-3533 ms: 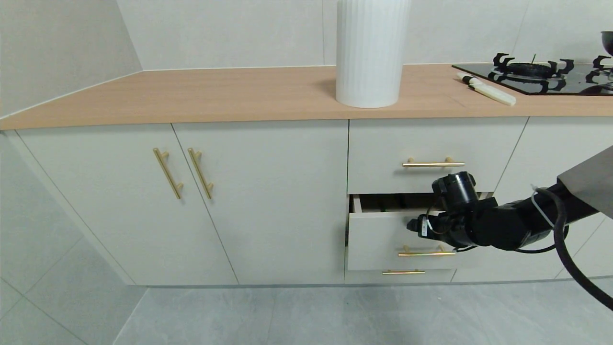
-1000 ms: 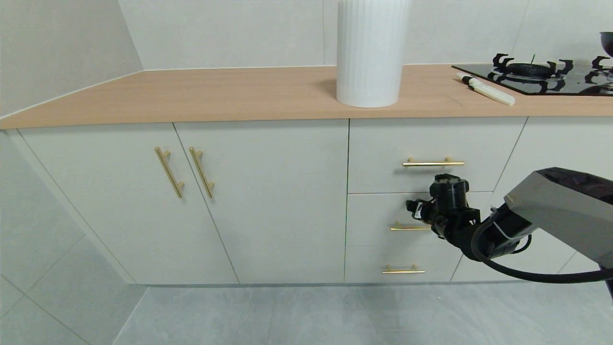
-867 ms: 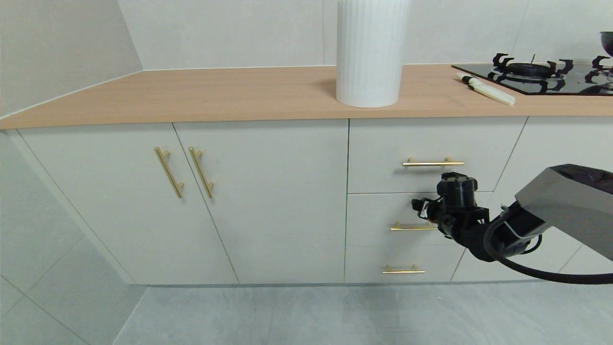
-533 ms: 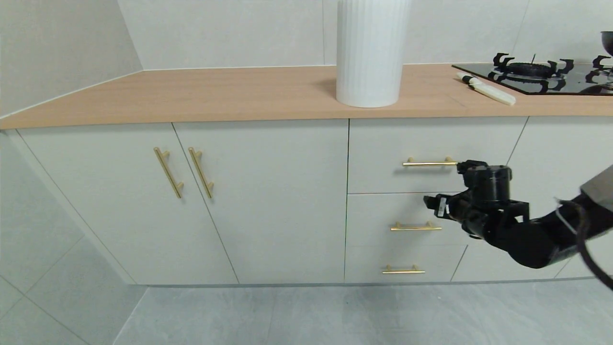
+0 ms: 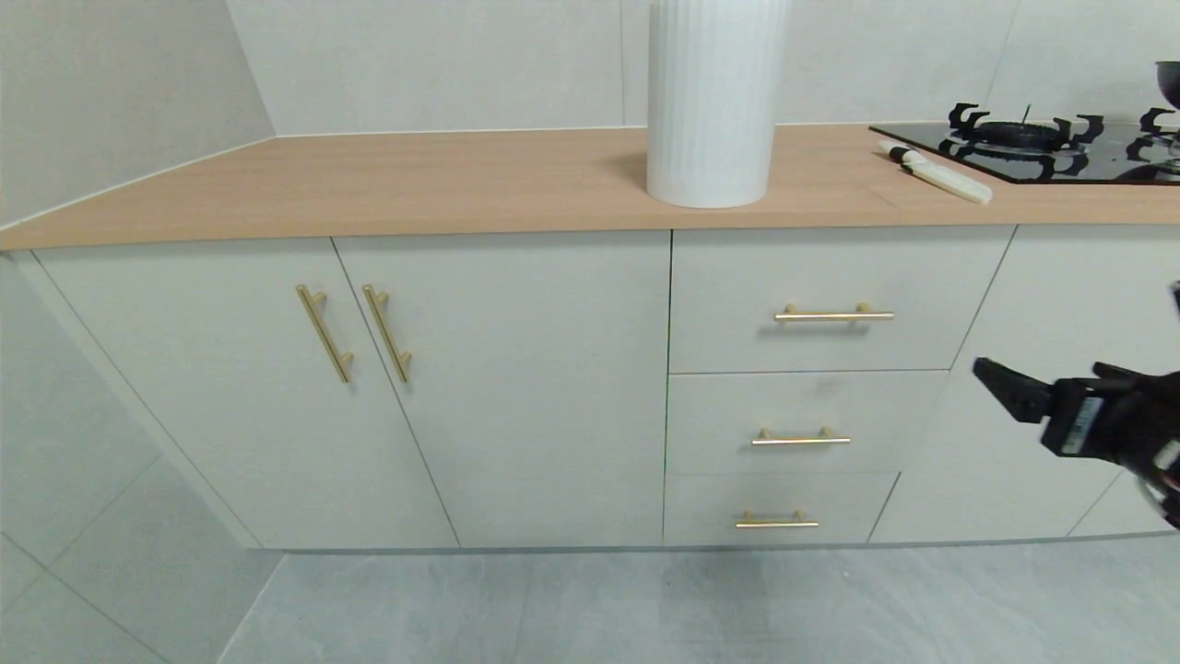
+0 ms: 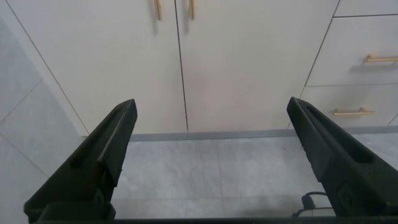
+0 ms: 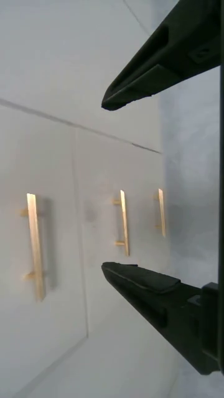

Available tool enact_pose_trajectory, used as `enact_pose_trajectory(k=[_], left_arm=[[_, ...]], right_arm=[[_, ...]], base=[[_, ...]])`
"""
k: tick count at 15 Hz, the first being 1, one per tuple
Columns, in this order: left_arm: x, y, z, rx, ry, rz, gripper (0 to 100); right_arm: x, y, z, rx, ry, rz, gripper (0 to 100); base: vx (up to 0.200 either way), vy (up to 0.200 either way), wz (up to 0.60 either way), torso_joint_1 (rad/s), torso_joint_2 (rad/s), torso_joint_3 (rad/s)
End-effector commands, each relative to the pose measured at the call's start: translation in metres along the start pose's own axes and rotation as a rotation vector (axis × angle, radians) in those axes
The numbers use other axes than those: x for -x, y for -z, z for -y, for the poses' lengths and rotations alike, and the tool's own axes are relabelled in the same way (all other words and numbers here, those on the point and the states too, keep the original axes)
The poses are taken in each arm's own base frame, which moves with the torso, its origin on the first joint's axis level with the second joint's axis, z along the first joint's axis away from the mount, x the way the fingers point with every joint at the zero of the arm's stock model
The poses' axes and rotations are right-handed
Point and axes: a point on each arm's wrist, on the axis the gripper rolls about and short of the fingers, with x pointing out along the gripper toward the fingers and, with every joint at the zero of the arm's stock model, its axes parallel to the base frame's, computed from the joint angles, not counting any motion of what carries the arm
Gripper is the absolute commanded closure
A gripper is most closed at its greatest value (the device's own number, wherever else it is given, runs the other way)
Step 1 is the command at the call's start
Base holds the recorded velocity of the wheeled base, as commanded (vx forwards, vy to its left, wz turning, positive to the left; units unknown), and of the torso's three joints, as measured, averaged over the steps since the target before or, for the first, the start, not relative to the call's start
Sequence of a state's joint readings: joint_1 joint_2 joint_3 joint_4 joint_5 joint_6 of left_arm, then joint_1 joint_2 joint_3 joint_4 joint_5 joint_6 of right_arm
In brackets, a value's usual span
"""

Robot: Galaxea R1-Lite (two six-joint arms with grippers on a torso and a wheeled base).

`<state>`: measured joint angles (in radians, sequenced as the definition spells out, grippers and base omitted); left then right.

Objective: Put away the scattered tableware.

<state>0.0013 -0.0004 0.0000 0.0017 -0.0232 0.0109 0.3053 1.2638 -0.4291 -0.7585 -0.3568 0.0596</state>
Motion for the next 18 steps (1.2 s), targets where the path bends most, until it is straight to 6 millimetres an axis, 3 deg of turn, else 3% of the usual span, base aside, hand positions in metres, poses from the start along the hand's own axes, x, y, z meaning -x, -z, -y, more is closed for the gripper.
enact_pose_trajectory(k=[1, 2, 5, 7, 8, 9, 14, 17, 18], left_arm=[[0.000, 0.000, 0.000, 0.000, 0.000, 0.000, 0], [0.000, 0.000, 0.000, 0.000, 0.000, 0.000, 0], [0.000, 0.000, 0.000, 0.000, 0.000, 0.000, 0], [0.000, 0.000, 0.000, 0.000, 0.000, 0.000, 0], [0.000, 0.000, 0.000, 0.000, 0.000, 0.000, 0], [0.000, 0.000, 0.000, 0.000, 0.000, 0.000, 0], [0.000, 0.000, 0.000, 0.000, 0.000, 0.000, 0], [0.000, 0.000, 0.000, 0.000, 0.000, 0.000, 0], [0.000, 0.000, 0.000, 0.000, 0.000, 0.000, 0]], right_arm=[[0.090, -0.001, 0.034, 0.077, 0.001, 0.224, 0], [0.111, 0.002, 0.042, 0.108, 0.014, 0.280, 0], [0.150, 0.024, 0.060, 0.129, 0.115, 0.285, 0], [0.163, 0.032, 0.063, 0.133, 0.121, 0.283, 0], [0.185, 0.044, 0.069, 0.143, 0.173, 0.294, 0], [0.192, 0.050, 0.069, 0.151, 0.203, 0.299, 0], [0.210, 0.075, 0.069, 0.162, 0.255, 0.344, 0], [0.208, 0.086, 0.068, 0.176, 0.233, 0.317, 0], [0.203, 0.095, 0.066, 0.179, 0.152, 0.291, 0]], base=[[0.000, 0.000, 0.00, 0.000, 0.00, 0.000], [0.000, 0.000, 0.00, 0.000, 0.00, 0.000], [0.000, 0.000, 0.00, 0.000, 0.00, 0.000], [0.000, 0.000, 0.00, 0.000, 0.00, 0.000], [0.000, 0.000, 0.00, 0.000, 0.00, 0.000], [0.000, 0.000, 0.00, 0.000, 0.00, 0.000], [0.000, 0.000, 0.00, 0.000, 0.00, 0.000], [0.000, 0.000, 0.00, 0.000, 0.00, 0.000], [0.000, 0.000, 0.00, 0.000, 0.00, 0.000]])
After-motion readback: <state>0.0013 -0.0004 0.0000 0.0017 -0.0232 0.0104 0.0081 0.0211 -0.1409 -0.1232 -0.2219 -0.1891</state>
